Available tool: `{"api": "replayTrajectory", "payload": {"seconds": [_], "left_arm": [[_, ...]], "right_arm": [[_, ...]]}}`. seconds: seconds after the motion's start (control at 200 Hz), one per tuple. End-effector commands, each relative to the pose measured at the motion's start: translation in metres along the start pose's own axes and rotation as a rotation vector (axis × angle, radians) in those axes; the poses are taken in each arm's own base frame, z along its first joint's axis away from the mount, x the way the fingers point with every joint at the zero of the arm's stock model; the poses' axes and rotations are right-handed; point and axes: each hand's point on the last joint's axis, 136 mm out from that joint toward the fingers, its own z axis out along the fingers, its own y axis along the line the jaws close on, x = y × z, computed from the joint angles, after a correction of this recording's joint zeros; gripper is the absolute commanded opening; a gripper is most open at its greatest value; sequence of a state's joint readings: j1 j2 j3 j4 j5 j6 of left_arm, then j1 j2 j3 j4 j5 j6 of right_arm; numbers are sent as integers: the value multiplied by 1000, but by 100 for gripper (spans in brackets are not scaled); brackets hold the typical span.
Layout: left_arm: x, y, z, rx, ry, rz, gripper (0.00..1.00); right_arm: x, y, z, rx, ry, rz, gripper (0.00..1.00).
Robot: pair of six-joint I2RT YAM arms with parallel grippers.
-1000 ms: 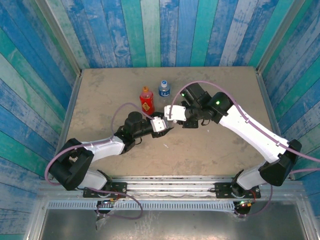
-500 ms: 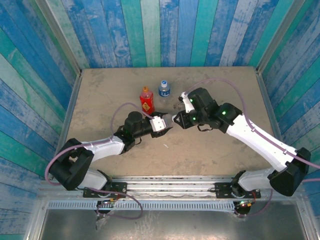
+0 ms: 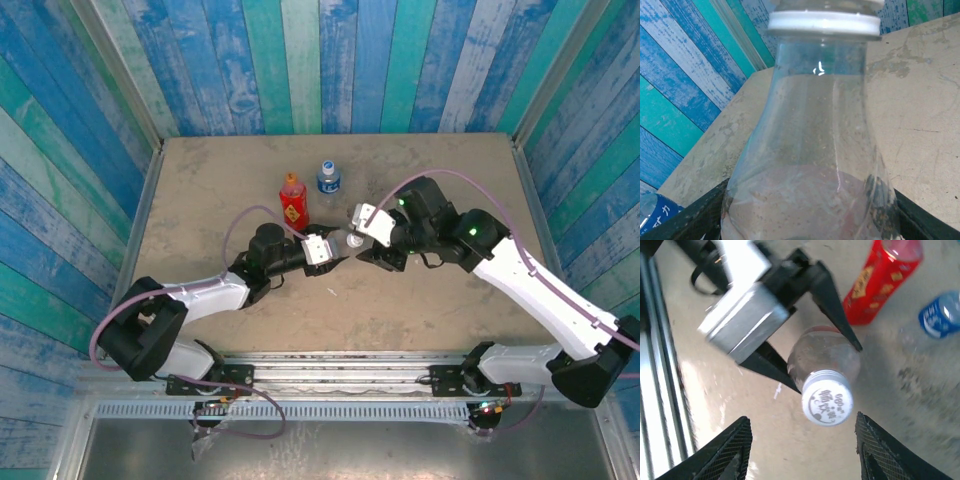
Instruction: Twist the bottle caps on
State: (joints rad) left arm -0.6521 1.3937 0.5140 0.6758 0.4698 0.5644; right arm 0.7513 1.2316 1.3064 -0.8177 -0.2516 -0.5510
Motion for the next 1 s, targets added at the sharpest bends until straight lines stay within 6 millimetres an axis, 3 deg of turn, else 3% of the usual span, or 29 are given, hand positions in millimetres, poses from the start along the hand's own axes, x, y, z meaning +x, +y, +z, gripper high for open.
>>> {"api": "replayTrajectory", "payload": {"seconds": [0.0,0.22,0.481,0.671,0.811,0.996], "left_arm": [[-5,-5,-2,14,-30,1,69],[-4,-4,-3,8,-30,4,69],[-4,-4,-4,3,-26,6,69],[-3,-3,-4,2,-19,8,69],[-2,-3,-4,-1,-14,8,69],[-1,-3,-4,-1,-10,10,69]], "right_arm": [[0,2,-3,-36,31,-316,54],[4,-17,13,-34,142,-350,48],[7,-17,26,-72,173,-351,41],[0,-19,24,-62,153,-292,20],[-9,-26,23,6,98,-46,18],[-18,-34,23,90,-54,678,14]]}}
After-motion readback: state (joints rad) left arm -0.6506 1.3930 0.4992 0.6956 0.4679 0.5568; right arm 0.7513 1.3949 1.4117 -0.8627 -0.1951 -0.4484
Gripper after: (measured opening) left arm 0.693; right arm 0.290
